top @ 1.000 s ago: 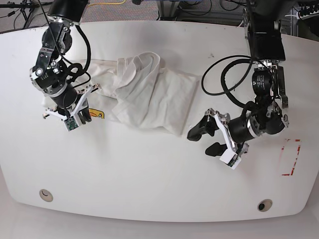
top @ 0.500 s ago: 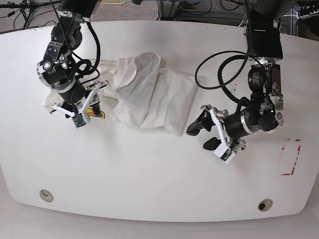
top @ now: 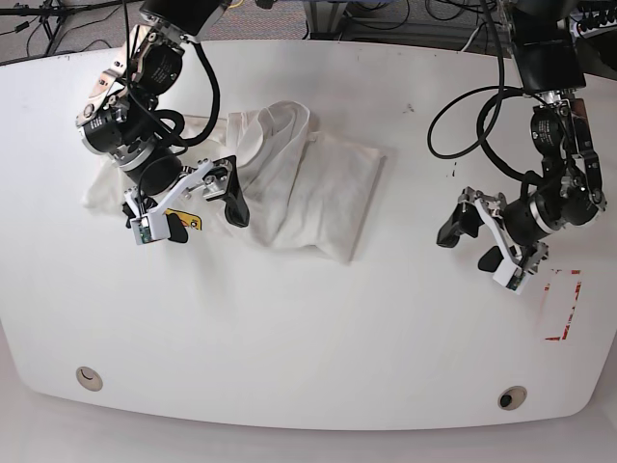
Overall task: Fold the T-shirt properly
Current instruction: 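Release the folded end and lift the left gripper away from the shirt, then press and tuck the shirt edge near the yellow patch with the right gripper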
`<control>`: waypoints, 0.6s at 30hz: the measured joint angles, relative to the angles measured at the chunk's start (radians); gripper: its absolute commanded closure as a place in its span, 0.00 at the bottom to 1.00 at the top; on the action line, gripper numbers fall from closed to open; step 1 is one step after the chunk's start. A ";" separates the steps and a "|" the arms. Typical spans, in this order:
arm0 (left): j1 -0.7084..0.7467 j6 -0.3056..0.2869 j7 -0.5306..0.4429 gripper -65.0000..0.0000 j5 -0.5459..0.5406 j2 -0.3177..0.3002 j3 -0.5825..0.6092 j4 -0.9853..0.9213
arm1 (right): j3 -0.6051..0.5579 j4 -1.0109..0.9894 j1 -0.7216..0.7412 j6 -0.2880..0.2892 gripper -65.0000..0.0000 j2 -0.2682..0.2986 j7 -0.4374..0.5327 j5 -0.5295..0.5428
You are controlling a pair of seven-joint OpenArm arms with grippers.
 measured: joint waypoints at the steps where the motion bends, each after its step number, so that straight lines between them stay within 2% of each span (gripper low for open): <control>1: 0.006 0.000 -0.001 0.21 0.000 -0.009 -0.008 0.000 | 0.000 -0.009 -0.004 0.000 0.00 -0.001 -0.010 0.006; 4: 0.026 0.001 -0.001 0.21 0.003 -0.034 -0.044 0.000 | 0.002 -0.050 -0.028 -0.003 0.00 0.003 -0.026 0.017; 9: 0.039 0.001 0.002 0.21 0.007 -0.046 -0.061 0.000 | 0.013 -0.060 -0.078 -0.030 0.00 -0.007 -0.107 0.044; 12: 0.044 0.001 0.000 0.21 0.003 -0.047 -0.062 0.000 | 0.006 -0.060 -0.093 -0.031 0.00 -0.018 -0.111 0.109; 18: 0.074 0.001 0.002 0.21 0.001 -0.046 -0.063 0.001 | 0.003 -0.106 -0.099 -0.071 0.00 -0.018 -0.099 0.116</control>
